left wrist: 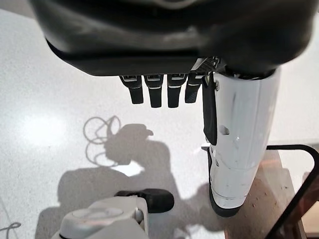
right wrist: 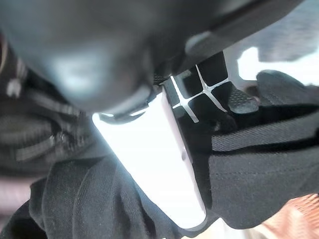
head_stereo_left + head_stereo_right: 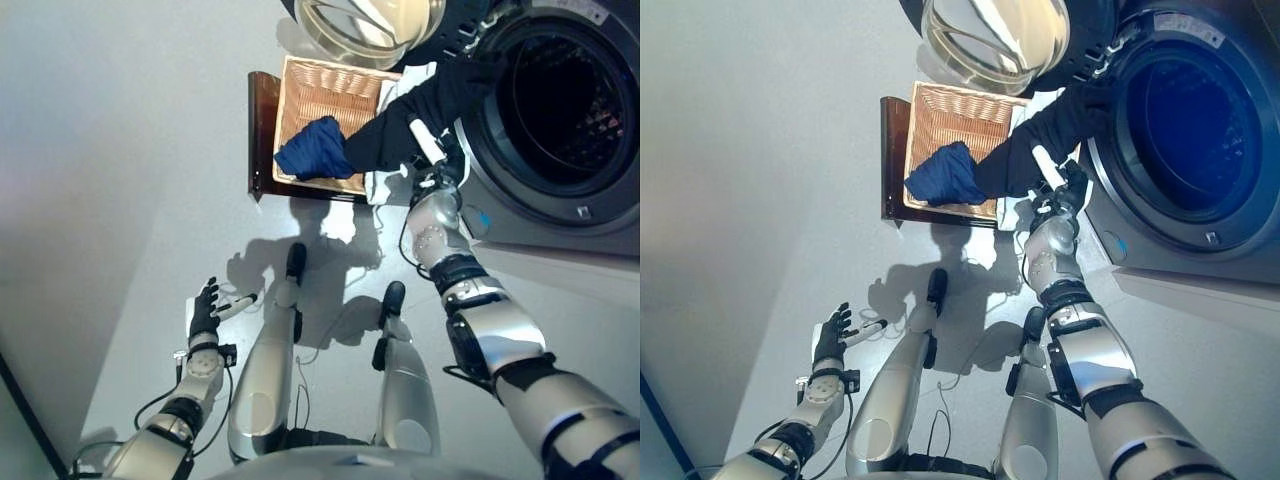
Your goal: Pick up the clothes and place them into the washing machine
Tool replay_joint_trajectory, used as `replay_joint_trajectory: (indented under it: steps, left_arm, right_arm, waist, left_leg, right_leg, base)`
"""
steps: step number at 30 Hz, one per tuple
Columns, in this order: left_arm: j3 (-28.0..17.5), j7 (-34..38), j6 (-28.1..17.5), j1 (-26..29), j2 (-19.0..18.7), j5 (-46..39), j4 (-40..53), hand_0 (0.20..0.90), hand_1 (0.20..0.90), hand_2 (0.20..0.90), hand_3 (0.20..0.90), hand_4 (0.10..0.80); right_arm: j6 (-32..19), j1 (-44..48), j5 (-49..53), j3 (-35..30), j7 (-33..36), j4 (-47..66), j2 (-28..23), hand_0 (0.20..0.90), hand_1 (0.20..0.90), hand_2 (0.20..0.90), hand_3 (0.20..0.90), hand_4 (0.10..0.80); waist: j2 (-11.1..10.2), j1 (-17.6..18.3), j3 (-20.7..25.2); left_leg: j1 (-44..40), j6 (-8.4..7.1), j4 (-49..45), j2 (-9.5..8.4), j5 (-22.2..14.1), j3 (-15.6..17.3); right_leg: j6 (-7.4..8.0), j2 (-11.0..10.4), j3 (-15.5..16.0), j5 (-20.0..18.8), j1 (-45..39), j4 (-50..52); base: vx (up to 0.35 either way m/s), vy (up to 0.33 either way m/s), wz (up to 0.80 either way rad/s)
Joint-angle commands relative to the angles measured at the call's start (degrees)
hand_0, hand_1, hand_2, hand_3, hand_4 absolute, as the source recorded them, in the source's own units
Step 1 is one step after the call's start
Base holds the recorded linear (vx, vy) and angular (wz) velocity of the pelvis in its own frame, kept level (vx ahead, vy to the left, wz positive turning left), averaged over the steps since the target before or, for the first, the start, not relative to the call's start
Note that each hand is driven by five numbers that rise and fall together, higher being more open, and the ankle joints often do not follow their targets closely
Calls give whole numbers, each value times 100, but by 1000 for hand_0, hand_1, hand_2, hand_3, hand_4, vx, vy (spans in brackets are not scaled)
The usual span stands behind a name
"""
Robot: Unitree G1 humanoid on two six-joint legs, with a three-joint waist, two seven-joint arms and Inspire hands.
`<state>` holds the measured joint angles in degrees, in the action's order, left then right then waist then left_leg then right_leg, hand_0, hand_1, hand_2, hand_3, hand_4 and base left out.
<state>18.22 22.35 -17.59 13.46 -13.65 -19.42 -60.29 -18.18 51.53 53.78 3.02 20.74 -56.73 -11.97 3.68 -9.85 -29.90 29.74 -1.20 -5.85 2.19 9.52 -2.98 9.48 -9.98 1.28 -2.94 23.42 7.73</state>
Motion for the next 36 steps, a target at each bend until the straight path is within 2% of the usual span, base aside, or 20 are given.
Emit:
replay_joint_trajectory:
  steps: [1, 5, 12, 21, 31, 36]
  left_arm:
    - [-63, 27, -56, -298, 176, 29, -284, 900, 900, 900, 900, 800]
    - [-18, -33, -77, -372, 237, 3, -254, 900, 900, 900, 900, 800]
    - [37, -147, -77, -498, 307, -66, -290, 900, 900, 900, 900, 800]
    - [148, -310, -115, -618, 327, -207, -225, 900, 900, 900, 900, 800]
    - [286, -469, -175, -675, 271, -313, -190, 900, 900, 900, 900, 800]
    - [353, -514, -185, -641, 223, -326, -206, 900, 900, 900, 900, 800]
  right_arm:
    - [-824, -67, 402, -282, -449, 1026, -286, 200, 200, 200, 200, 300]
    - [-951, -222, 748, -525, -539, 1089, -239, 200, 200, 200, 200, 300]
    - [-1077, -248, 1213, -888, -617, 1066, -495, 200, 200, 200, 200, 300]
    - [-1115, 180, 1691, -1127, -719, 856, -1167, 200, 200, 200, 200, 300]
    - [-698, 1103, 1603, -854, -715, -203, -2257, 200, 200, 200, 200, 300]
    - [-335, 1620, 1295, -405, -770, -824, -2736, 200, 200, 200, 200, 300]
  waist:
    - [473, 77, 366]
    - [566, 113, 392]
    - [737, 195, 443]
    - [928, 266, 457]
    - [1035, 237, 487]
    - [1032, 200, 472]
  left_leg:
    - [73, -306, -115, -95, -191, 142]
    - [38, -306, -113, -99, -207, 162]
    - [-9, -313, -95, -105, -217, 220]
    - [-14, -329, -104, -116, -225, 315]
    - [-16, -343, -86, -113, -212, 364]
    - [-5, -355, -51, -98, -177, 359]
  right_leg:
    - [-353, 129, -148, 845, -231, 676]
    - [-359, 125, -189, 861, -241, 690]
    - [-354, 114, -275, 886, -200, 745]
    - [-368, 117, -382, 928, -96, 890]
    - [-359, 118, -447, 949, -2, 985]
    - [-363, 148, -452, 965, 63, 1060]
  base:
    - [6, -6, -10]
    - [5, -9, -6]
    - [-4, -5, -8]
    - [-3, -2, -2]
    - [1, -2, -5]
    - [0, 0, 0]
